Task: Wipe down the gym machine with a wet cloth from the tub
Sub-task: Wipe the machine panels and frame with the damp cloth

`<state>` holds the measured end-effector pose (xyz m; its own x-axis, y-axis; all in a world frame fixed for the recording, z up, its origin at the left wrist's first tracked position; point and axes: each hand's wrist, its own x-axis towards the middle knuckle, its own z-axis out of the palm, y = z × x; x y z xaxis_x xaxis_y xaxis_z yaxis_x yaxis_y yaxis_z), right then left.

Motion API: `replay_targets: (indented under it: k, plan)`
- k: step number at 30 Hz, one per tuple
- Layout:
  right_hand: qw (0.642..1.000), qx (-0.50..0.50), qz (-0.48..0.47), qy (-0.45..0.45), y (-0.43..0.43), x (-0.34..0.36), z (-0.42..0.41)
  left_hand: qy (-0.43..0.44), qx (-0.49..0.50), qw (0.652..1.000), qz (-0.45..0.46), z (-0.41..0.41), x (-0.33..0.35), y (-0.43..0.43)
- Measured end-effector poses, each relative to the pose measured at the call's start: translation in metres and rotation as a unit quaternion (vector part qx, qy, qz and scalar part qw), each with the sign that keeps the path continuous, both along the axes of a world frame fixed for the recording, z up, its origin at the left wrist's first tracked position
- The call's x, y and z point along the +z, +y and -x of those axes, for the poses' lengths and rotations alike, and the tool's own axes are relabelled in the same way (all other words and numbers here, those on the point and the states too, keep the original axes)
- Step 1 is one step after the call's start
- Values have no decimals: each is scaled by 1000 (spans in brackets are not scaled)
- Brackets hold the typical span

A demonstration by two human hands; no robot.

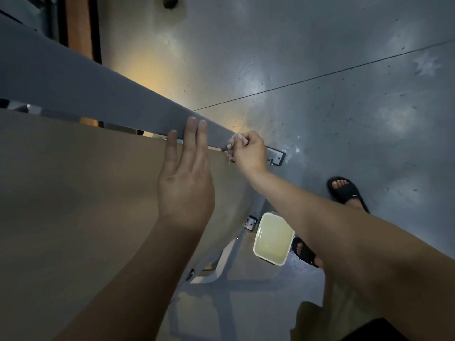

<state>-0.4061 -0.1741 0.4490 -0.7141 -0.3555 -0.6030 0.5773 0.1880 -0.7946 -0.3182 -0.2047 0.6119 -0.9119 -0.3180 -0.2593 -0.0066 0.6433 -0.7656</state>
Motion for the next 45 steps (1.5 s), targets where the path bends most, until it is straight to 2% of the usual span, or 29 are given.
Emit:
replay_targets:
  k: [4,8,10,13,18,20,24,27,30,32,34,38,43,45]
  plan:
    - [998,22,29,46,-2,7,-14,-4,-5,1000,17,-1,-4,-1]
    - [999,19,-37,-9,-5,-4,3,-3,11,1000,15,1,-5,2]
    - [1000,15,-15,-19,-6,-4,-4,-5,13,1000,11,1,-4,5]
    - [998,34,52,19,0,14,-22,-3,4,1000,16,1,-5,4]
    - [990,122,-68,23,-3,-8,12,17,31,999,-9,3,-7,6]
    - [985,145,-88,38,3,-19,23,30,39,998,-29,4,-11,9]
    - [990,105,-91,20,30,-42,34,24,44,997,-63,6,-28,10]
    - [995,93,-35,-27,43,-54,22,-4,38,998,-58,9,-46,10]
    - [997,75,34,7,29,-52,9,-11,22,998,-58,11,-63,6]
    - [996,71,45,35,14,-51,7,-18,10,999,-51,11,-70,4]
    - [997,58,32,44,3,-56,11,-26,5,999,-43,11,-77,2]
    - [994,93,-63,-1,4,-72,22,-51,13,998,-47,9,-89,0]
    - [998,51,-4,29,0,-80,6,-65,-6,996,-63,1,-109,-6]
    - [998,53,-24,29,-3,-93,11,-58,-17,995,-78,-3,-117,-9]
